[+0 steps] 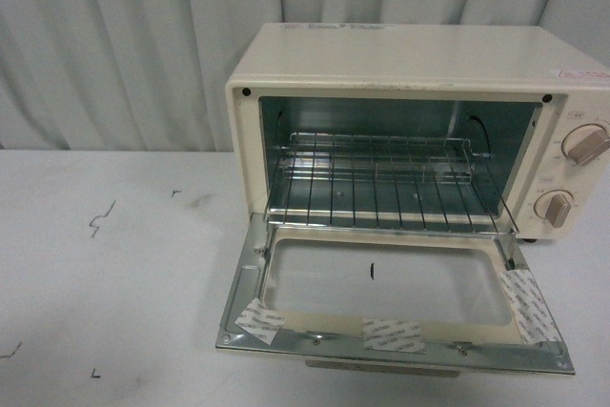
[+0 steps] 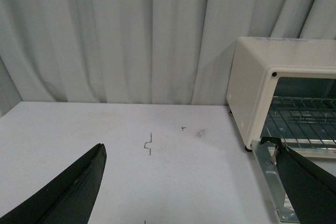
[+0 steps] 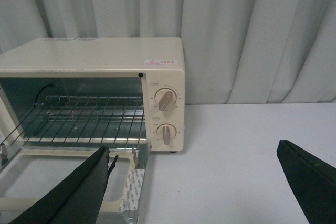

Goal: Open oven

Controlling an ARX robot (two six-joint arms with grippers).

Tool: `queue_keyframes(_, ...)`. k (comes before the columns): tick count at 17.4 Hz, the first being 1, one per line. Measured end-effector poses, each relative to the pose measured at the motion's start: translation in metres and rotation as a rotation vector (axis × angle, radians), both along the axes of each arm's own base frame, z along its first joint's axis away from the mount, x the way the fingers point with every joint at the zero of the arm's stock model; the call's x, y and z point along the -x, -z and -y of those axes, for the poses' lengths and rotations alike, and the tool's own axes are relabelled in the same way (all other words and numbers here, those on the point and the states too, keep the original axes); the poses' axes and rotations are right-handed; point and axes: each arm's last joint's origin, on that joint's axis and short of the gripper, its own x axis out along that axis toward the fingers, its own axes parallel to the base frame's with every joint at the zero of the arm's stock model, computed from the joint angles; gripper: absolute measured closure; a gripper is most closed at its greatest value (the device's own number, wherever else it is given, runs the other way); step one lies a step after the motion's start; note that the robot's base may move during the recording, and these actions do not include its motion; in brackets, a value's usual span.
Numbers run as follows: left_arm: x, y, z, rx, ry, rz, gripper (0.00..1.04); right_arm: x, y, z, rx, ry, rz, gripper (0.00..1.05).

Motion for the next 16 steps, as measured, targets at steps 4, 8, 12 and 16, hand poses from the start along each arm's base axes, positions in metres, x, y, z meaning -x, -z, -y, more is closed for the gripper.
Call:
queue_keyframes(4, 0.0000, 0.0000, 0.0000, 0.000, 0.000, 0.000, 0.07, 0.0000, 0.0000, 0.0000, 0.000, 0.000, 0.000, 0.06)
queue_keyframes(8, 0.0000, 0.0000, 0.0000, 0.000, 0.000, 0.000, 0.07, 0.0000, 0.0000, 0.0000, 0.000, 0.000, 0.000, 0.06)
queue_keyframes(12, 0.0000, 0.0000, 0.0000, 0.000, 0.000, 0.000, 0.07, 0.0000, 0.0000, 0.0000, 0.000, 0.000, 0.000, 0.06)
queue_keyframes(16, 0.0000, 0.0001, 0.0000, 0.000, 0.000, -0.001, 0.07, 0.0000, 0.0000, 0.0000, 0.000, 0.000, 0.000, 0.06)
